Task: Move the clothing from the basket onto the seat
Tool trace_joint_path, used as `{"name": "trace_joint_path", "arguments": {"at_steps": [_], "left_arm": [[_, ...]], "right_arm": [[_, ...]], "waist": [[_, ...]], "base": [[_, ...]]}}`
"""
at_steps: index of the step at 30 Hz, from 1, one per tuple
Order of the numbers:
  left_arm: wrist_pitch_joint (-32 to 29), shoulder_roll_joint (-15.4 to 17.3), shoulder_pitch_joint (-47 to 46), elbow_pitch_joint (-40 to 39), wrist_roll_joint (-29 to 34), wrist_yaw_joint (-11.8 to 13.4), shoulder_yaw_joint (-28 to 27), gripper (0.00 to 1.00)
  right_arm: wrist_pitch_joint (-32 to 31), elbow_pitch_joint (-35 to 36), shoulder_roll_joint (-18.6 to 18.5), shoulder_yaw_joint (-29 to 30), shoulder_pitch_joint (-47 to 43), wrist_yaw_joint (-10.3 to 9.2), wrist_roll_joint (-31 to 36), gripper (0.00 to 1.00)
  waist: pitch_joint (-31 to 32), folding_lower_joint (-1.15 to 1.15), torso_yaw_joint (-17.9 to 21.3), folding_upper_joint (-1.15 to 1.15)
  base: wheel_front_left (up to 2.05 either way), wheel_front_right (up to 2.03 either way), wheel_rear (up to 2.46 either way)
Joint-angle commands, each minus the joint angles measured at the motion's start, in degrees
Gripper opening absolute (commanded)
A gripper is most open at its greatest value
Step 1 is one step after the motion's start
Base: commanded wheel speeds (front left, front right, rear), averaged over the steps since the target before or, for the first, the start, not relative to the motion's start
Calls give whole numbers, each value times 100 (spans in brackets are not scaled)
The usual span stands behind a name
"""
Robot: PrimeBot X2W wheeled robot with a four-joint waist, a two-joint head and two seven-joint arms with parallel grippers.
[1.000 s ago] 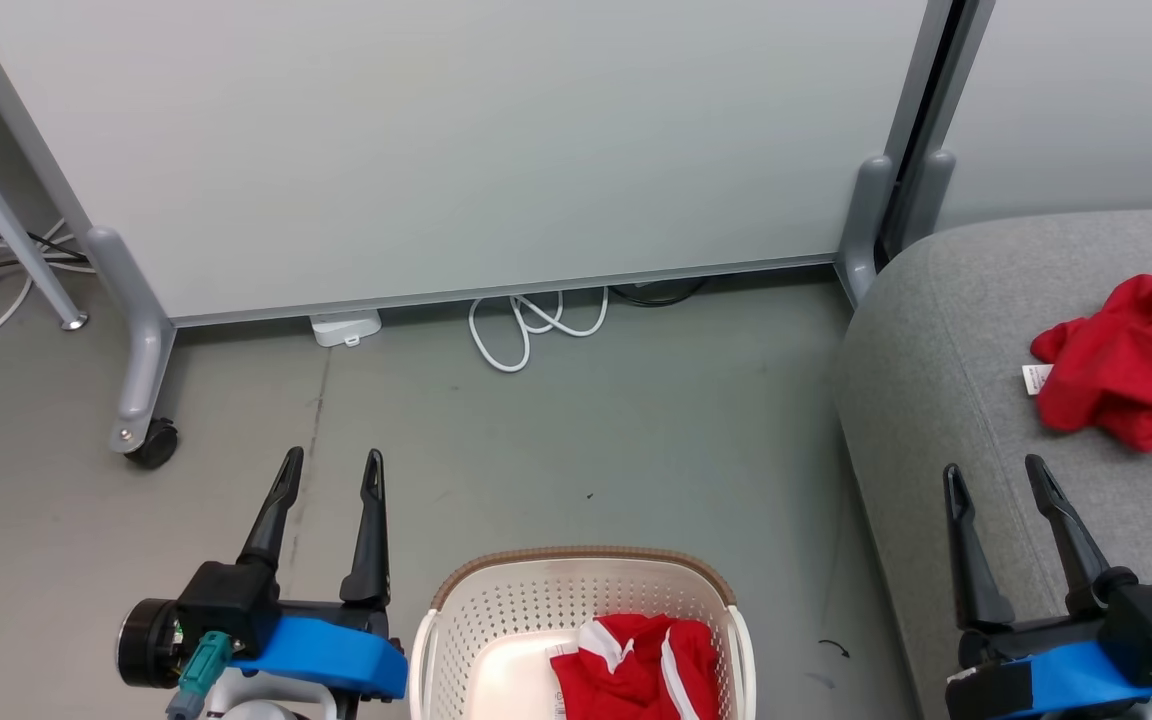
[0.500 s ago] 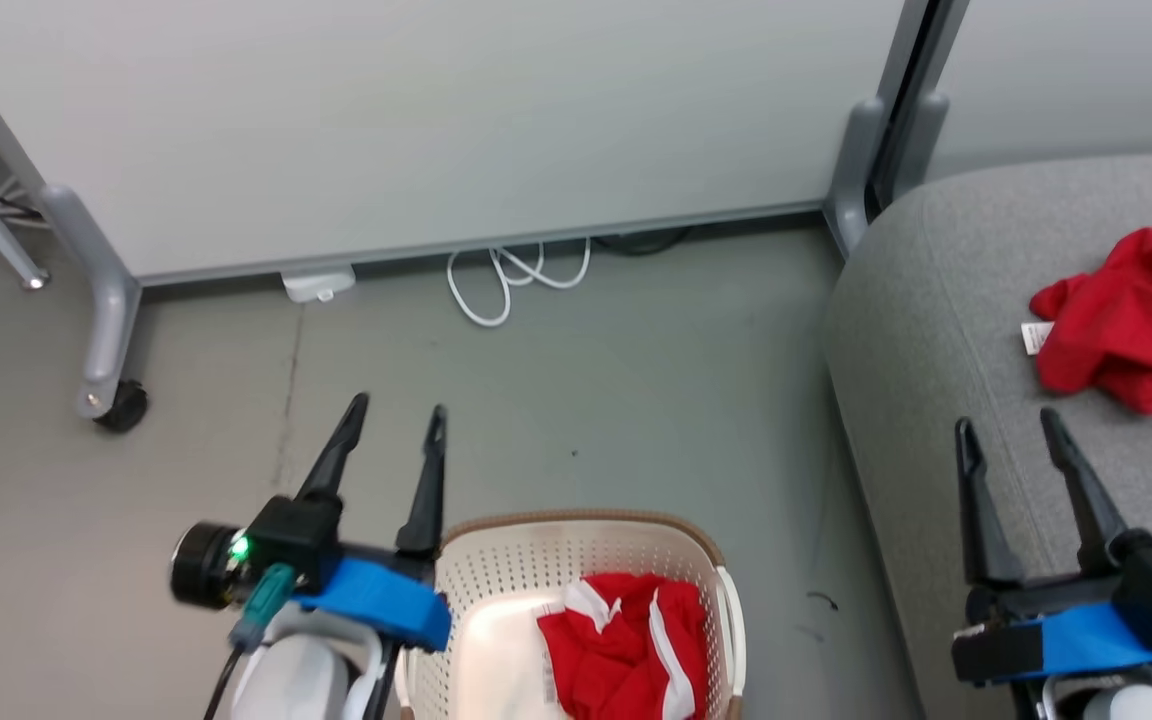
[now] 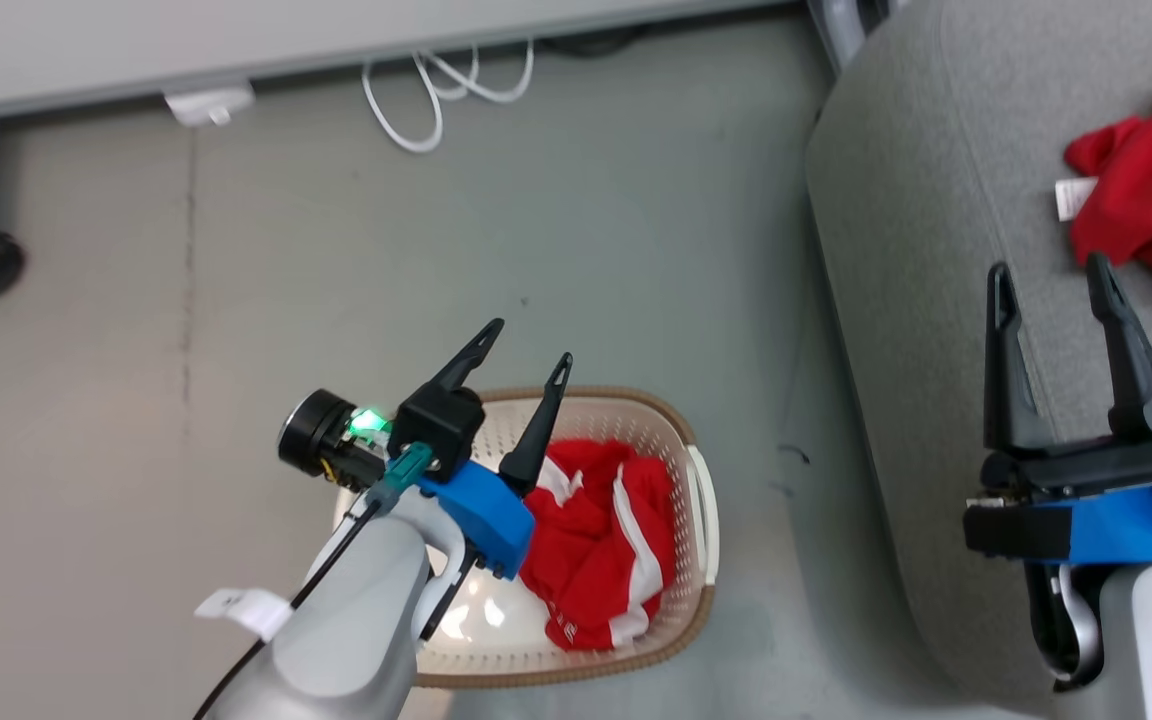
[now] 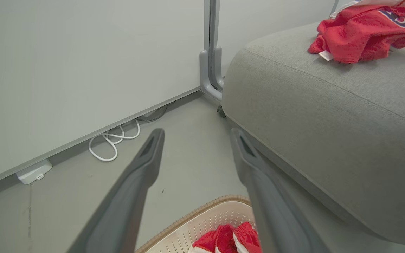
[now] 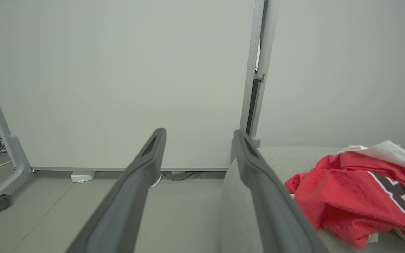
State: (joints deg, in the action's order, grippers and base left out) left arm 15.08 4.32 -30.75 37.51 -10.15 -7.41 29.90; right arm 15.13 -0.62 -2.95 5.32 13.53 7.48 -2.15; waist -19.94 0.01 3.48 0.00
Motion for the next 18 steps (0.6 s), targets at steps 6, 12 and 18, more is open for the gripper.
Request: {"name": "trace_joint_path", "arguments": {"at_steps": [6, 12, 18], "left_arm": [[14, 33, -669, 694, -234, -6, 595, 100], [14, -11, -1231, 1388, -534, -5, 1276, 100], [14, -53, -1680, 1951, -859, -6, 1859, 100]], "right_arm": [[3, 100, -27, -29, 362, 3, -11, 100], [3, 228, -38, -69, 643, 3, -25, 100], [4, 325, -66, -133, 879, 3, -26, 100]], "waist": [[-870, -1, 359, 0], [-1497, -1, 479, 0], [-2042, -1, 526, 0]], "base": [[0, 0, 0], [0, 0, 0], [0, 0, 0]]}}
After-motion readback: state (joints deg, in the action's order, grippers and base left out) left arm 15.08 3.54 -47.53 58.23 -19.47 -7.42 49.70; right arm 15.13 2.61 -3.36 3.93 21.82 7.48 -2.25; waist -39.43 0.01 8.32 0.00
